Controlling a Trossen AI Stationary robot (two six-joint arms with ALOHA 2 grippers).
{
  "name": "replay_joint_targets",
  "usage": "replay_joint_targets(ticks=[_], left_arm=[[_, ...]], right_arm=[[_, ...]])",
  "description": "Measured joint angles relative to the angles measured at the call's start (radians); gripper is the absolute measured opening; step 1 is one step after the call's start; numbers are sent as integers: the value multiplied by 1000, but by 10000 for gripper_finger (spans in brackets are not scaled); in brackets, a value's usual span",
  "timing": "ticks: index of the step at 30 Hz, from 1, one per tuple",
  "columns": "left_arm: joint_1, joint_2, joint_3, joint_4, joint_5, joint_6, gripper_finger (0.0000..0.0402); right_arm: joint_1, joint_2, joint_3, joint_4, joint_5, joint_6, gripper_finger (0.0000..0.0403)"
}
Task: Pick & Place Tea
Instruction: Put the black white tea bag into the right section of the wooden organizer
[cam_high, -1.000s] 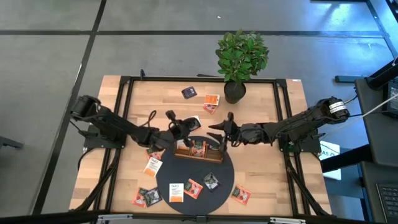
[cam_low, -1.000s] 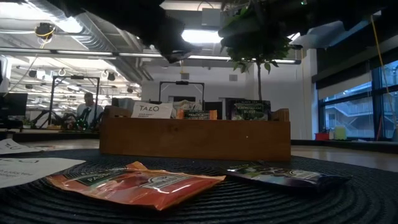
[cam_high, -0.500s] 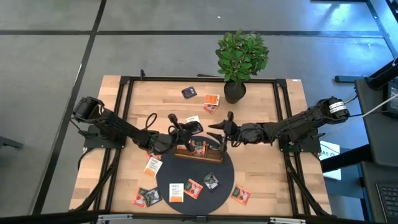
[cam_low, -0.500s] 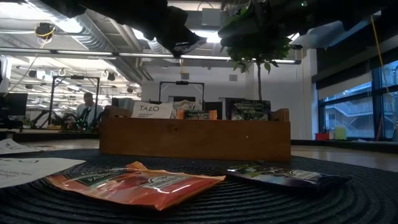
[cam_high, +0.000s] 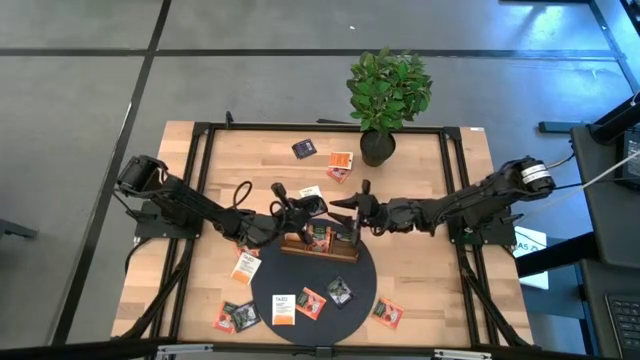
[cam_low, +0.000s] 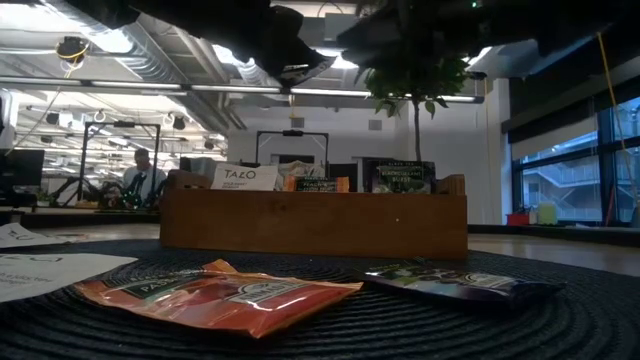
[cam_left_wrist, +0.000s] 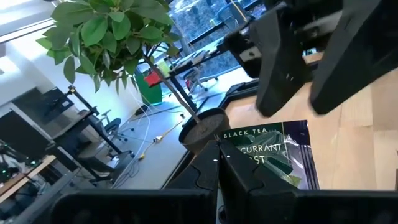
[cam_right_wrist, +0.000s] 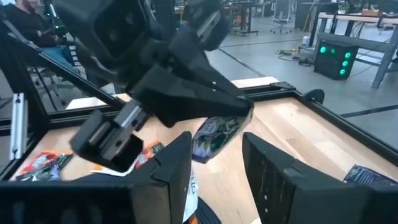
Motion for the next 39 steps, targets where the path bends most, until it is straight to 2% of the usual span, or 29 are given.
replay_joint_targets(ticks=[19, 23, 31, 39], left_arm=[[0, -1, 1, 53, -23, -31, 2], [0, -1, 1, 53, -3, -31, 3], [0, -1, 1, 49, -25, -27, 3], [-4, -1, 1, 44, -30, -27, 2]], right_arm=[[-41, 125, 1, 207, -2, 38, 146], [-47, 159, 21, 205, -4, 43, 145], [-47, 173, 55, 202, -27, -14, 145], [-47, 173, 57, 192, 18, -20, 145]])
